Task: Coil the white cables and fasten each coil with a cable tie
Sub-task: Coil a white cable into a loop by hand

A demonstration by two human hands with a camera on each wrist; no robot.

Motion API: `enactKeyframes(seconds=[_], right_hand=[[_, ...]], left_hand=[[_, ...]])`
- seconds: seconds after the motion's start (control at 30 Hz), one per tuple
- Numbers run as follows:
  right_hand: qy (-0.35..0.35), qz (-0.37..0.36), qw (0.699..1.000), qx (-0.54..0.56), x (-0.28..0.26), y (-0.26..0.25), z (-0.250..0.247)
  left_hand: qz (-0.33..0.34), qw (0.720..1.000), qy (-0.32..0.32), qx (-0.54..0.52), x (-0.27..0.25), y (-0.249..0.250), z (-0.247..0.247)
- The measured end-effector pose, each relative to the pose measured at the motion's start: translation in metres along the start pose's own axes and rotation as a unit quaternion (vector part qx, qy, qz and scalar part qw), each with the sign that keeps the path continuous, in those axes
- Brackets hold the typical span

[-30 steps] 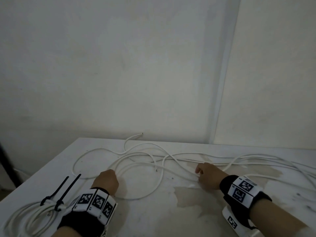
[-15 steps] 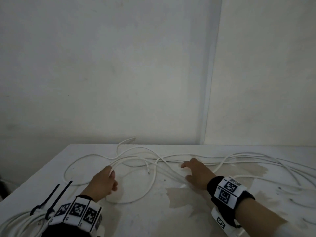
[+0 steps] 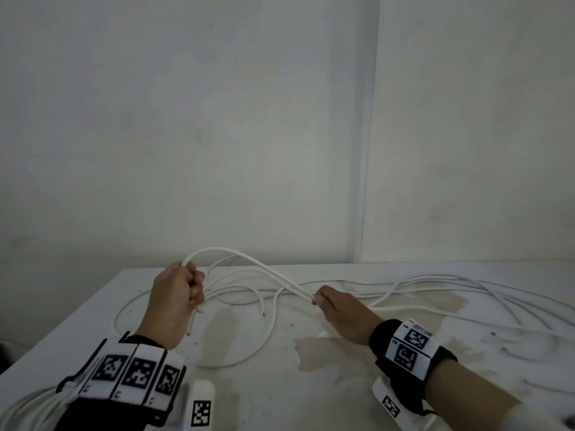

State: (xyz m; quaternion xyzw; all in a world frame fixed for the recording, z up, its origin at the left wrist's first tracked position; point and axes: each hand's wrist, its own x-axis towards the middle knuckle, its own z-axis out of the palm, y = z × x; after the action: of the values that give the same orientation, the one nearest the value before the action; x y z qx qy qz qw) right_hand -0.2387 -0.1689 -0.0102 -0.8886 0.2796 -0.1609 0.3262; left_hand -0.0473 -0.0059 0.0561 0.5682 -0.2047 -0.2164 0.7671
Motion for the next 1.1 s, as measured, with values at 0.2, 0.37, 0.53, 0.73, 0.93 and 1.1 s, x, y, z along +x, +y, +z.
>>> enactKeyframes(seconds=[0.2,0.37,0.53,0.73,0.93,1.1], right_hand=[[0.023,-0.024,0.998,-0.054,-0.025,0.013,-0.023],[0.019,0.005,0.992,-0.122,-0.035,0.025,-0.041],[0.054,-0.006,0.989,-0.137,-0.038,0.029,-0.057],[0.007,-0.004,0.987,-0.161,-0.045,0.023,-0.059],[0.100,-0.075,0.987,-0.105,-0.049,0.017,-0.048],[0.139,-0.160,0.951,-0.227,-0.041,0.030,-0.042]], left_hand=[[0.021,0.997,0.018,-0.078,-0.009,0.014,0.007],[0.041,0.995,0.021,-0.092,-0.023,0.023,0.016],[0.060,0.996,0.006,-0.059,-0.037,0.028,0.022],[0.108,0.992,-0.062,0.015,-0.056,0.023,0.042],[0.187,0.968,-0.070,0.152,-0.066,0.007,0.043],[0.185,0.961,-0.073,0.193,-0.060,-0.008,0.040]])
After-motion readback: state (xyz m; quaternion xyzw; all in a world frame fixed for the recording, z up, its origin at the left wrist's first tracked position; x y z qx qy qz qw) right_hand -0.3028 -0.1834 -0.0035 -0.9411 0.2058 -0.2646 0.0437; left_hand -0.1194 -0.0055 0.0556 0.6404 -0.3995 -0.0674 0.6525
